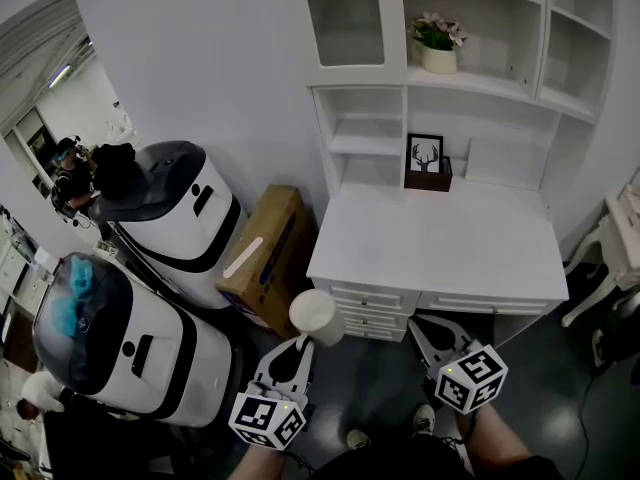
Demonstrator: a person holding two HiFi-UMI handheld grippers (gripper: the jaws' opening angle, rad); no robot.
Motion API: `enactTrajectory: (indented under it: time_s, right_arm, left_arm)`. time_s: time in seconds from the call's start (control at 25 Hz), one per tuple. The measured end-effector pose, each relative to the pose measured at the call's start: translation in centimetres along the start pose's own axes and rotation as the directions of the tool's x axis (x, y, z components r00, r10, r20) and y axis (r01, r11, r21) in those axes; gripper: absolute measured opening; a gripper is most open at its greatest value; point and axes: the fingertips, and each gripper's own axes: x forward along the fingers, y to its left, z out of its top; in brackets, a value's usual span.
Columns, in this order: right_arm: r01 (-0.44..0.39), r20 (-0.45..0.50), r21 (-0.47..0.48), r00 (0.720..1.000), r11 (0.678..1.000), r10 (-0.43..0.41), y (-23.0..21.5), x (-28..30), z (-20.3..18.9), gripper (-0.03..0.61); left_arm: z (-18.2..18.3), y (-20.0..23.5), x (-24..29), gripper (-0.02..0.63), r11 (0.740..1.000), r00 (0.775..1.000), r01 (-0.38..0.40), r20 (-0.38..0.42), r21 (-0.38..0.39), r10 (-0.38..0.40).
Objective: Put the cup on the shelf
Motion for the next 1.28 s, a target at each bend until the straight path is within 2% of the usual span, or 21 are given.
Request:
enactTrajectory:
  time_s: [0.6, 0.84, 1.28]
  right_arm:
    - [0.052, 0.015, 0.01, 0.999, 0.999, -0.052, 2.8, 0.8, -1.0, 0.003]
    - [0.043, 0.011, 0.007, 0.999, 0.999, -0.043, 1.3, 1.3, -0.5, 0.003]
    - [-0.022, -0.001, 0.001, 1.0, 1.0, 0.022, -3.3, 3.4, 1.3, 0.003]
  left_arm:
    - [-0.3, 1.9, -1.1, 0.037, 0.998, 0.998, 0.063, 0.0, -0.002, -0.063]
    - [-0.2, 1.5, 0.1, 0.037, 0.998, 0.998, 0.055, 0.003, -0.001, -0.055]
    - [0.5, 0.8, 4.0, 0.037, 1.0, 1.0, -0.02, 0.016, -0.009, 0.02]
